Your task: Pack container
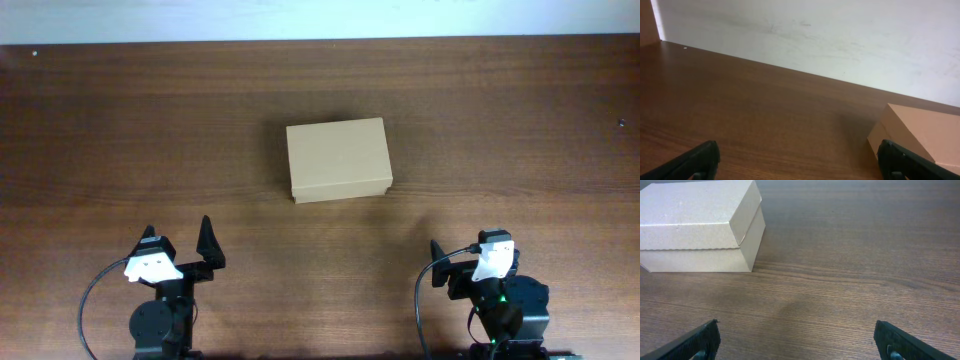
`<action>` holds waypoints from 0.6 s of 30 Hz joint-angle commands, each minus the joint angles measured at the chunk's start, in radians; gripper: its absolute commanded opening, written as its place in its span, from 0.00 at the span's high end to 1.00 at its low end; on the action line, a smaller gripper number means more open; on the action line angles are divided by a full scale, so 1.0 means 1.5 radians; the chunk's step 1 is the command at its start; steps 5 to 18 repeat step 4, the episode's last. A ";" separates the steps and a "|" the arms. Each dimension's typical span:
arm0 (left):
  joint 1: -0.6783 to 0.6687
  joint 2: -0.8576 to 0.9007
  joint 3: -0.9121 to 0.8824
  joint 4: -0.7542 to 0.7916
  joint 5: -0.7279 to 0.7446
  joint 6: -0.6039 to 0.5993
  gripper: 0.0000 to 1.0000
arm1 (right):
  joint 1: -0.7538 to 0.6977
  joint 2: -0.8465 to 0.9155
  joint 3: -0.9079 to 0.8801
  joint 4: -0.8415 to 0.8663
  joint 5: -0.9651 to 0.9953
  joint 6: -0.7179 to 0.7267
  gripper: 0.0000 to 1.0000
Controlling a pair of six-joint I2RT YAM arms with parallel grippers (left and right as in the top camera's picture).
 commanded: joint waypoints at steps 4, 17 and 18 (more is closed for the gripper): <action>-0.002 -0.003 -0.001 -0.004 0.000 0.008 0.00 | -0.006 -0.006 -0.005 0.000 0.008 -0.004 0.01; -0.002 -0.003 -0.001 -0.004 0.000 0.008 0.00 | -0.006 -0.006 -0.005 0.000 0.008 -0.004 0.01; -0.002 -0.003 -0.001 -0.004 0.000 0.008 0.00 | -0.006 -0.006 -0.005 0.000 0.008 -0.004 0.01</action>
